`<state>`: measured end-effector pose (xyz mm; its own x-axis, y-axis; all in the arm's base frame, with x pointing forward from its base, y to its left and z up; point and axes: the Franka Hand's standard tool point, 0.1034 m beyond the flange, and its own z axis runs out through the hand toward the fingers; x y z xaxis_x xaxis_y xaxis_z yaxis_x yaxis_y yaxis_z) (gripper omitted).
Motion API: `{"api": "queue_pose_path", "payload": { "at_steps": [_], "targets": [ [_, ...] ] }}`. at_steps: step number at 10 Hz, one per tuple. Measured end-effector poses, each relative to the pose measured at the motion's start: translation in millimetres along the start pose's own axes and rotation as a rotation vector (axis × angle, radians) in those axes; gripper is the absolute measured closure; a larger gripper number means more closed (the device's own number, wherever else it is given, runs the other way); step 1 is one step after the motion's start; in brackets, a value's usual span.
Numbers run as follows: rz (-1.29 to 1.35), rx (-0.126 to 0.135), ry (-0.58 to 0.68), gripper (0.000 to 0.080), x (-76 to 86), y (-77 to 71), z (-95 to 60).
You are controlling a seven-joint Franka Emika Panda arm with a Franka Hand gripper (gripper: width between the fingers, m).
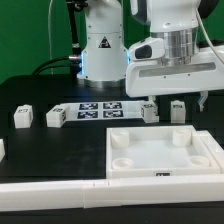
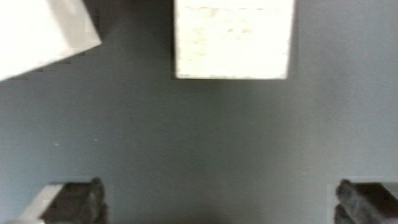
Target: Assemble one leg
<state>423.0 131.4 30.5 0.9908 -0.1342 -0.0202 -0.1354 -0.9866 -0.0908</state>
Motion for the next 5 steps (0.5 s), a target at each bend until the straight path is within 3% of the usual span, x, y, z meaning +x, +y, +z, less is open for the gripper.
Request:
{"api": "queue_pose_path", "payload": {
  "at_steps": [2, 3, 5],
  "targets": [
    [-0.005, 0.0, 0.001, 0.015, 0.0, -0.7, 0.2],
    [-0.032, -0.028, -0.161, 0.015, -8.4, 6.1, 0.8],
    [-0.021, -0.06, -0.418, 0.015, -18.2, 5.4, -5.5]
  ]
}}
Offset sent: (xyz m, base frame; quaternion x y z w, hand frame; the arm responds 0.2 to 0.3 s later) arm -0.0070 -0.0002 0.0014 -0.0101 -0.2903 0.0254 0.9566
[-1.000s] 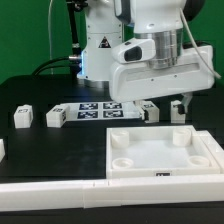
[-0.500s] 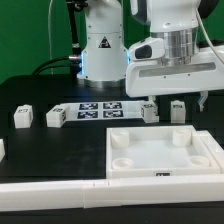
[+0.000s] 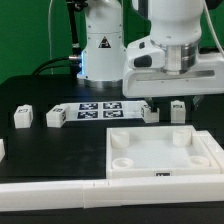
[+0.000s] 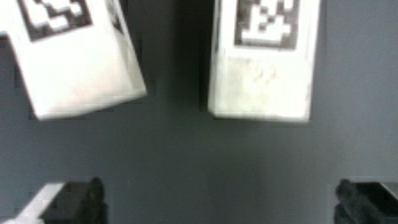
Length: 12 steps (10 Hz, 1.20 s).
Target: Assemble one leg
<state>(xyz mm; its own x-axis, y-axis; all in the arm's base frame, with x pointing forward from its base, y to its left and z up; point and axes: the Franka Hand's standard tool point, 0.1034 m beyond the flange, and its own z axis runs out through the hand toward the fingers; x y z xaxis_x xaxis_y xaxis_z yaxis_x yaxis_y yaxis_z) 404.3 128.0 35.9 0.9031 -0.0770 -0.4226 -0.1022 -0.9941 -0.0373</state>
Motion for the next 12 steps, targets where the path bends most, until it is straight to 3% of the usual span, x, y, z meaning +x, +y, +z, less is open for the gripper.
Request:
{"api": "queue_pose_path", "payload": {
  "at_steps": [4, 5, 8, 12],
  "targets": [
    [-0.004, -0.034, -0.367, 0.015, -21.7, -1.3, 4.2],
    [-0.003, -0.034, -0.418, 0.015, -15.0, -1.1, 6.0],
    [-0.001, -0.037, -0.405, 0.0151, -14.5, -4.4, 8.9],
    [0.005, -0.07, -0.401, 0.0151, -32.2, -29.9, 29.5]
  ]
}}
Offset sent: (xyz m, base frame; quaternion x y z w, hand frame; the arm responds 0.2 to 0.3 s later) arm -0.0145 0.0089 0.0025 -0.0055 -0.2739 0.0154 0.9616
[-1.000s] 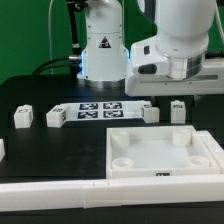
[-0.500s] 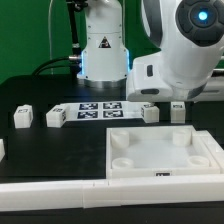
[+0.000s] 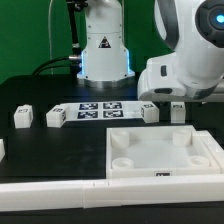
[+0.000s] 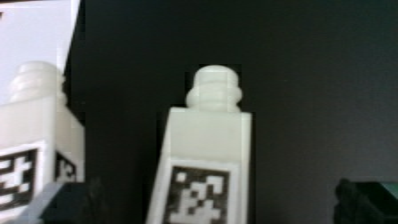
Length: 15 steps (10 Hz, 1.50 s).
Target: Assemble one leg
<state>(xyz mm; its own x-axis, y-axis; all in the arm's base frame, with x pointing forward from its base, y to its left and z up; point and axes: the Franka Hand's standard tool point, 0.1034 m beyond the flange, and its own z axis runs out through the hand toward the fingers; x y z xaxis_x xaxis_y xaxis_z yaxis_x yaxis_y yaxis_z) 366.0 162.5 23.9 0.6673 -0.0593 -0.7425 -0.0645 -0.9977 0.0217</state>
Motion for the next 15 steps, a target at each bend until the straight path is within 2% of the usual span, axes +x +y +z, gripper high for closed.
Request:
{"api": "queue_pose_path", "payload": {
  "at_steps": [8, 10, 11, 15],
  "targets": [
    [-0.027, 0.007, -0.008, 0.0151, 7.7, 7.4, 11.4],
    [-0.026, 0.007, -0.008, 0.0413, 7.6, 7.6, 13.3],
    [-0.026, 0.008, -0.004, 0.0514, 8.5, 7.4, 12.9],
    [-0.026, 0.008, -0.004, 0.0512, 8.5, 7.4, 12.9]
  ]
}}
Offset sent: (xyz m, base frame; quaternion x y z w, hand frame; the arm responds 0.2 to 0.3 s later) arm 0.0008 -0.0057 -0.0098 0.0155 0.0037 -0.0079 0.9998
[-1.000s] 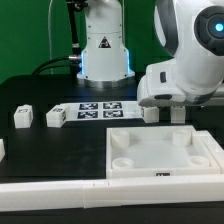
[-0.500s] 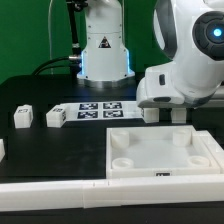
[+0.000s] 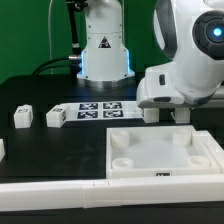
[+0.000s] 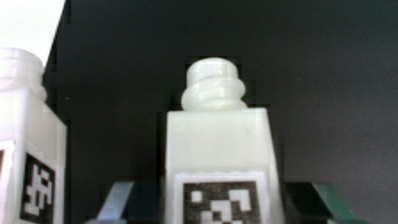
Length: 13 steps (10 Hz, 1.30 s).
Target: Assemble one leg
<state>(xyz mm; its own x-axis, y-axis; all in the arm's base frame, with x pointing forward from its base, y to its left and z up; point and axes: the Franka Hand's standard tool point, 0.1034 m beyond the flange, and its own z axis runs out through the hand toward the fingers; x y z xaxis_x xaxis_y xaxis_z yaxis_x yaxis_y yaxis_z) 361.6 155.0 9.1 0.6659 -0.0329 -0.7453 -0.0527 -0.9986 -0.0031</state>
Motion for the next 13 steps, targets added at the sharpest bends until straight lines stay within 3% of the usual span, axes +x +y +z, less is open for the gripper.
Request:
{"api": "queue_pose_path", "payload": {
  "at_steps": [4, 9, 10, 12, 13],
  "targets": [
    [-0.001, -0.001, 0.0, 0.0512, -0.7, 0.2, -1.0],
    [0.002, -0.008, -0.016, 0.0511, -23.0, 6.7, -36.6],
    [0.002, -0.008, -0.012, 0.0511, -21.7, 6.2, -36.2],
    [0.001, 0.0, 0.055, 0.0511, -15.3, 3.8, -37.5],
    [-0.004, 0.016, 0.194, 0.0511, -4.8, -0.4, -42.9]
  ]
}}
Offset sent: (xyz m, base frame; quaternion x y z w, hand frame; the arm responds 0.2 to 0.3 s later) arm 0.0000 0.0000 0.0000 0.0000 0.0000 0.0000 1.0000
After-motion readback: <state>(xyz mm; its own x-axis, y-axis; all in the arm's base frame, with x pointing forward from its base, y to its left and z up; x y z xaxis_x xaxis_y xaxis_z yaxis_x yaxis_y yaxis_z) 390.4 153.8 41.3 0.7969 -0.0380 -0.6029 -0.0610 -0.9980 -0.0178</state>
